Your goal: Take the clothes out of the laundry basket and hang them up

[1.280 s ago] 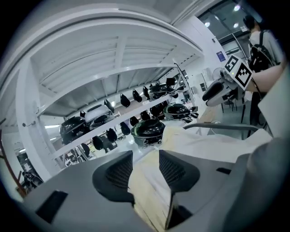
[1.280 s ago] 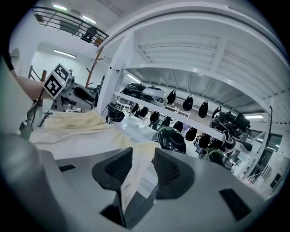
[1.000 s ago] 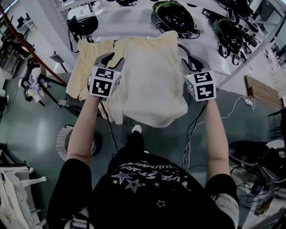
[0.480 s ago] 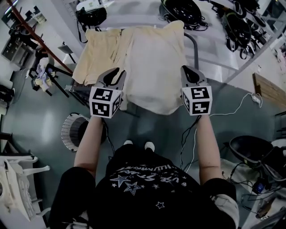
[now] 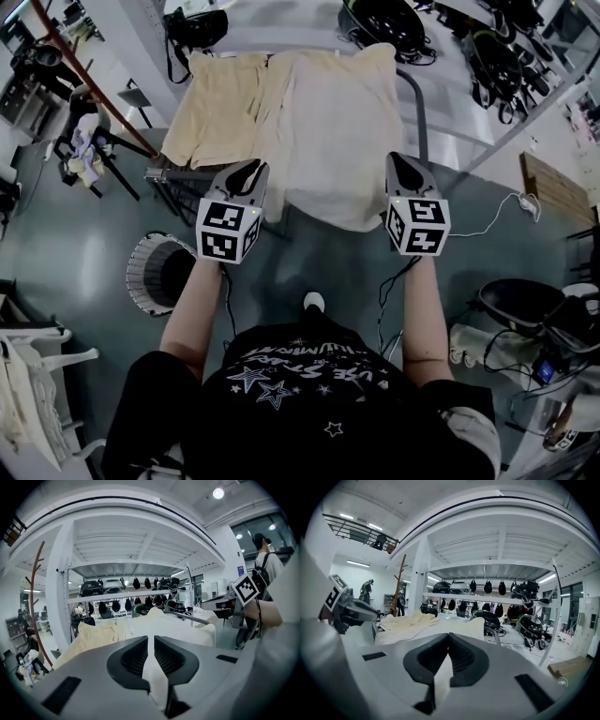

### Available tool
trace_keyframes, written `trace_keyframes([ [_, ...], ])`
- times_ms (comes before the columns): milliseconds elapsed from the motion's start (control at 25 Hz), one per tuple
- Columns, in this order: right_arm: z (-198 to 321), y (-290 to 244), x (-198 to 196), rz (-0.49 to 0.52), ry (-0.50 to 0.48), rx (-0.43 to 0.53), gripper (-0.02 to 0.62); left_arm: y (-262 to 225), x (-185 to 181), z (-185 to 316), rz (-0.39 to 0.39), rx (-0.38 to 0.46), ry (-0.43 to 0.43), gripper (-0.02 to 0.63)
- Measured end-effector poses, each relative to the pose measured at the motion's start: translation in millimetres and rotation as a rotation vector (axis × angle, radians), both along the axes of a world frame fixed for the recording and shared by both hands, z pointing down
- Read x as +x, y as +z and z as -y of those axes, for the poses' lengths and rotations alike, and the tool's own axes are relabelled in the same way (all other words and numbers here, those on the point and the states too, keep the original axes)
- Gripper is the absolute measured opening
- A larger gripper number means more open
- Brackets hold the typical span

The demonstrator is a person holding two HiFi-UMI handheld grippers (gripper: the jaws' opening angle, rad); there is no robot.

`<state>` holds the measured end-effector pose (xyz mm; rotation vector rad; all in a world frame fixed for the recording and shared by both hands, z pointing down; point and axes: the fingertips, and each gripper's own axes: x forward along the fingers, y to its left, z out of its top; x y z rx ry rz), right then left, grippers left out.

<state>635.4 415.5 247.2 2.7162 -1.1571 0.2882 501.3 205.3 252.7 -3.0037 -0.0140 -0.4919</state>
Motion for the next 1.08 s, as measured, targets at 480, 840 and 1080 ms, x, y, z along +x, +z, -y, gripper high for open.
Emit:
trace_keyframes([
  [480, 16, -12, -87, 0.027, 0.084, -0.025, 0.008, -2, -76, 30, -0.019, -0.075, 0.057, 0.040],
  [840, 18, 3, -143, 0.044, 0.122, -0.017, 0.008, 2, -131, 44, -0.054, -0.084, 0.074, 0.040],
  [1080, 30, 12, -178, 0.052, 0.123, -0.042, 0.008, 8, -175, 59, -0.052, -0.089, 0.062, 0.040],
])
